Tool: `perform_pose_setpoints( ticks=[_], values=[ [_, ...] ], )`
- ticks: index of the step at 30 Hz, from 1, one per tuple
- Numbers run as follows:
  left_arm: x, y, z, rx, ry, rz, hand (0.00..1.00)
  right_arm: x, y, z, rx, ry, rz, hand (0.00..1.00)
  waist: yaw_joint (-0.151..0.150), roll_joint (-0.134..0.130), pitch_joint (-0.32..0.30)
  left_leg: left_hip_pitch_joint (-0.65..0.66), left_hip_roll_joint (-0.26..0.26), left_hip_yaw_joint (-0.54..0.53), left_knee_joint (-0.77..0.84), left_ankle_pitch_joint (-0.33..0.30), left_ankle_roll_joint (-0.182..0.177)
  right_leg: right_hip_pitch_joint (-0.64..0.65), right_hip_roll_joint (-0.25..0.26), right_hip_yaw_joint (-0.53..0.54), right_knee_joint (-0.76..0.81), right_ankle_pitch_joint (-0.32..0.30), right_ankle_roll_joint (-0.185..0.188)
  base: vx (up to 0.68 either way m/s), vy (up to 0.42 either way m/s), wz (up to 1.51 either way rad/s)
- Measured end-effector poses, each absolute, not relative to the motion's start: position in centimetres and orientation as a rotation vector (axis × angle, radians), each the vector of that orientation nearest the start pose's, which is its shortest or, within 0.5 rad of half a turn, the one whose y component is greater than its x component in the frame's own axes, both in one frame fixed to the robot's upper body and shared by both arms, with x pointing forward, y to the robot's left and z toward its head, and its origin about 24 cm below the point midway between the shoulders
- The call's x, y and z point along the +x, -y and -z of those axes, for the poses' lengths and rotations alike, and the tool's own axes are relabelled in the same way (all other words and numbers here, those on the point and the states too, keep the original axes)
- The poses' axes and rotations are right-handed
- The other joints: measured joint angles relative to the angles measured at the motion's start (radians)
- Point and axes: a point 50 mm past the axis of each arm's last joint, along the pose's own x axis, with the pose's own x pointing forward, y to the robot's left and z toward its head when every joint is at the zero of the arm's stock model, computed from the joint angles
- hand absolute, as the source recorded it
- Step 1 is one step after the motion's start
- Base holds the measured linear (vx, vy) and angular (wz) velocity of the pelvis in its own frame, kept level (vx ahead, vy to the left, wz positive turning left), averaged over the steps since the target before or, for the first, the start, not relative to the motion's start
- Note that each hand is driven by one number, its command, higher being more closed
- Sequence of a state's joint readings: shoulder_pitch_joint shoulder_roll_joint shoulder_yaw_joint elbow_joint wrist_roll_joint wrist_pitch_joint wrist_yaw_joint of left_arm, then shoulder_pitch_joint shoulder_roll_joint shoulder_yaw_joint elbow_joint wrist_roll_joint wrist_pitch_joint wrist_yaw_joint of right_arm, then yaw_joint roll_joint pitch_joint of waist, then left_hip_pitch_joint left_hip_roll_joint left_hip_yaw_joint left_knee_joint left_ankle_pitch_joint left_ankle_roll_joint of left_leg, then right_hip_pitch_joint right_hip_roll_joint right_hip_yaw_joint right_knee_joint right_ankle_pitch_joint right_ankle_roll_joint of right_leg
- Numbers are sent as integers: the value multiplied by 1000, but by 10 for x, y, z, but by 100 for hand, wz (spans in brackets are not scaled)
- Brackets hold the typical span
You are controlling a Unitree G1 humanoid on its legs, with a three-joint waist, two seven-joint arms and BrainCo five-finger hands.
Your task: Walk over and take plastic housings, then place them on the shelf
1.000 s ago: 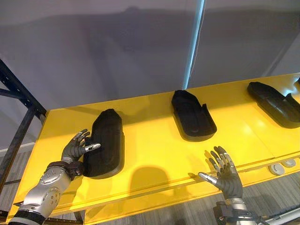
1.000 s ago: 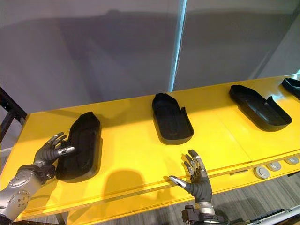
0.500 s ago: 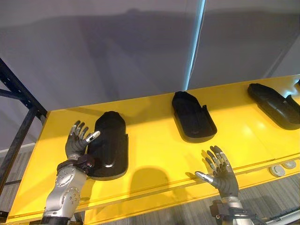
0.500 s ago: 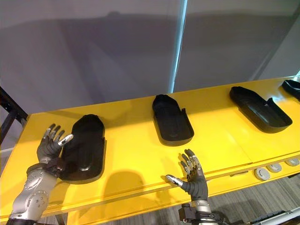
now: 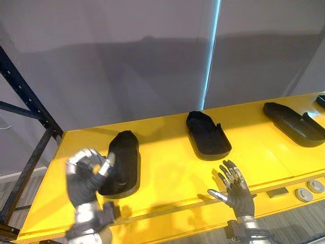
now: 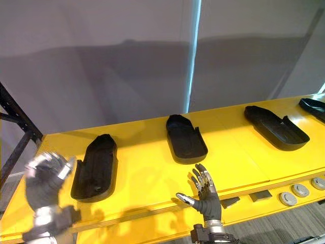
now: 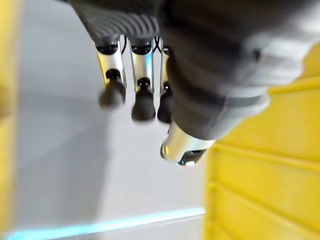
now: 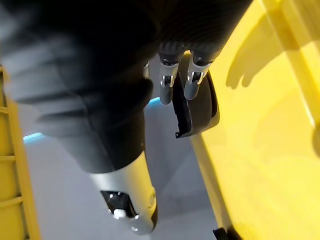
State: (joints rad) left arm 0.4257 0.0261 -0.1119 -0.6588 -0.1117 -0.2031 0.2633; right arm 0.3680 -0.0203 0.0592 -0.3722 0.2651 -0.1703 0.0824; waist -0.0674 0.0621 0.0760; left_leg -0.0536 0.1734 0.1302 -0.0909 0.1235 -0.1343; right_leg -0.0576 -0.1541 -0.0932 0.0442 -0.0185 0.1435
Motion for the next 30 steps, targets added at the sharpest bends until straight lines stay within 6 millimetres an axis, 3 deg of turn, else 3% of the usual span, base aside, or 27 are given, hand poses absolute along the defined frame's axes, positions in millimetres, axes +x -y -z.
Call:
perform_pose_setpoints(
  ticks=[4,16,22,30],
  values=[
    [154,-157,-83,-151,200,-226,100,178,159,-67,236,191,-18,0,0,-3,-7,-21,0,-8,0,3,-3,-14,1,-2,-2,1,1,10,0,3],
    [159,-153,-48,-147,36,-174,100,175,161,-62,235,164,4,0,1,-5,-8,-25,0,-20,0,2,-3,-9,2,-10,-2,12,-4,18,3,2],
    [179,-165,-40,-100,20,-222,100,175,164,-61,231,161,25,0,0,-6,-7,-24,2,-6,0,2,-4,-16,4,1,-4,12,-3,-30,6,-7],
    [195,-175,-49,-66,74,-283,100,175,174,-62,233,173,90,0,-4,-12,-4,-21,8,24,4,-2,-8,-30,10,27,-9,20,-5,16,4,-10]
  ],
)
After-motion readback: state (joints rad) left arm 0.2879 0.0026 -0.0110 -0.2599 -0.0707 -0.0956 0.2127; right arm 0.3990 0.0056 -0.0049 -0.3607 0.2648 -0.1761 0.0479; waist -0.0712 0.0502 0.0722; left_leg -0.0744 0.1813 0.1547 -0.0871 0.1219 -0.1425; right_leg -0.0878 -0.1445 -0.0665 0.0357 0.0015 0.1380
